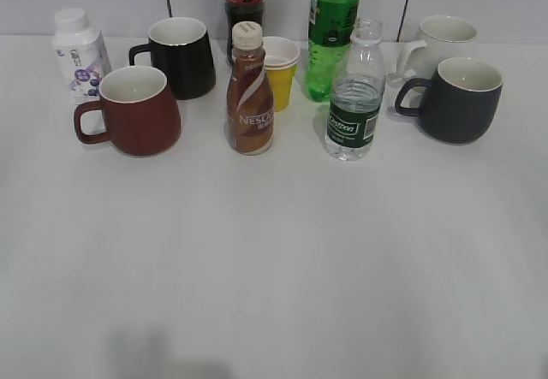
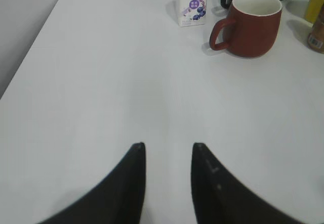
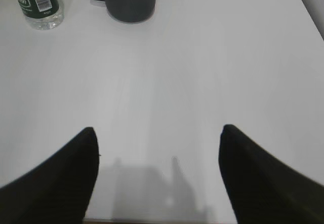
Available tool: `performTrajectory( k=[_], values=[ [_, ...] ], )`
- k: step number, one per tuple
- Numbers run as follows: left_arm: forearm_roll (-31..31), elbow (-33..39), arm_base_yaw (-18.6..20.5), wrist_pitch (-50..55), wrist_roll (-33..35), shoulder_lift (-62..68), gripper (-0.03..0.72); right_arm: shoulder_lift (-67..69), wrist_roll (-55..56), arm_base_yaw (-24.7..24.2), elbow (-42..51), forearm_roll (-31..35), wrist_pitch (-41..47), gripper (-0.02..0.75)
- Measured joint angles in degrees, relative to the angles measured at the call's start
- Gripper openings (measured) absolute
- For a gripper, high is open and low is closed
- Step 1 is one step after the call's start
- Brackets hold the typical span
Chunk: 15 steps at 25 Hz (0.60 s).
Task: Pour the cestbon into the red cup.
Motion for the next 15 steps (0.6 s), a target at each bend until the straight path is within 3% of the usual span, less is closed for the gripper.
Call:
performTrajectory(
  k=[15],
  values=[
    [0.00, 0.00, 0.00, 0.00, 0.00, 0.00, 0.236, 0.00, 0.00, 0.00, 0.00, 0.00, 0.00, 0.556]
  ],
)
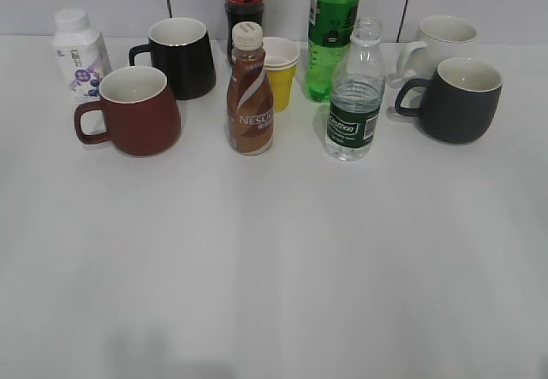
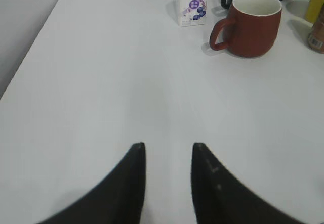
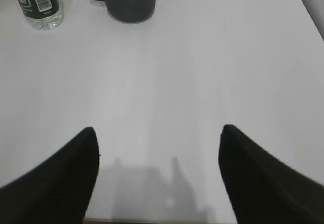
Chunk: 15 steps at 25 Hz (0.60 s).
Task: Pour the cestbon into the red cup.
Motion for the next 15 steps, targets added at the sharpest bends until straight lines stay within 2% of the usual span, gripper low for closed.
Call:
performTrajectory(
  k=[15],
  values=[
    [0.00, 0.00, 0.00, 0.00, 0.00, 0.00, 0.236, 0.00, 0.00, 0.00, 0.00, 0.00, 0.00, 0.556]
  ],
)
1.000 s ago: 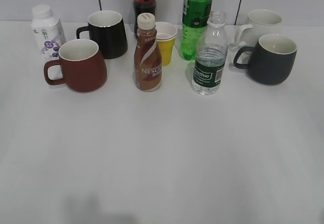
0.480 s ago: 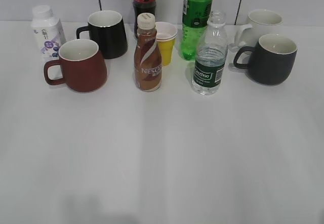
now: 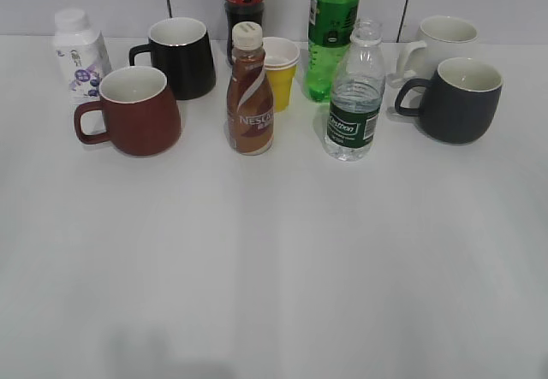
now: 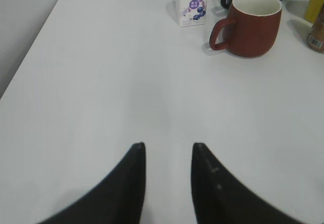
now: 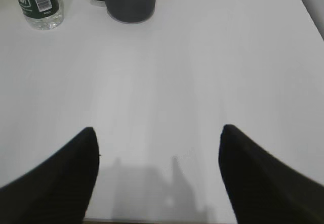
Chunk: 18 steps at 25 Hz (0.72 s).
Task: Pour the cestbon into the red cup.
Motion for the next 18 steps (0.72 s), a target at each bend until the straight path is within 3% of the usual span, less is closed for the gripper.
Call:
performTrajectory(
  k=[18],
  values=[
    [-0.37, -1.10, -1.57, -2.82, 0.00, 0.91, 0.236, 0.00, 0.00, 0.00, 0.00, 0.00, 0.00, 0.556]
  ],
)
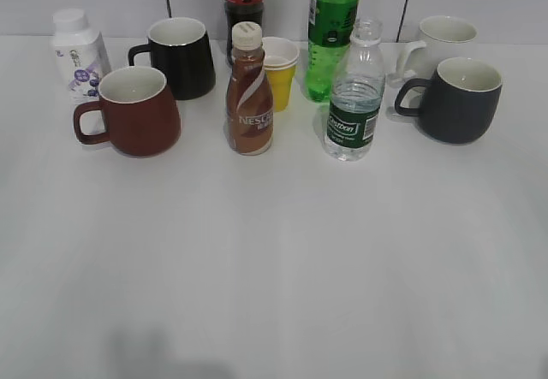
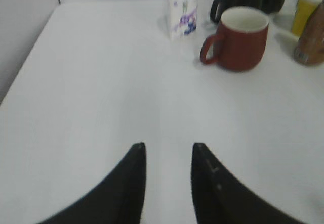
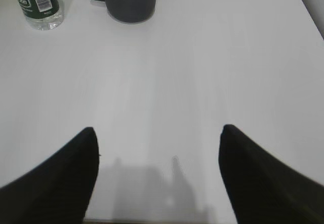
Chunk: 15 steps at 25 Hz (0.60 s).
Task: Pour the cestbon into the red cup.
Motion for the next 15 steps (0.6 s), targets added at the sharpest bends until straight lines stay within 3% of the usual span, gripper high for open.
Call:
performTrajectory(
  k=[6, 15],
  values=[
    [-0.38, -0.07, -0.29, -13.58, 0.00, 3.59, 0.236, 0.58, 0.00, 0.00, -0.87, 0.12, -3.01, 0.514],
    [-2.39, 0.90, -1.06, -36.40, 0.00, 20.67, 0.236, 12.33, -0.15, 0.36, -0.89, 7.28, -22.52, 0.447]
  ],
)
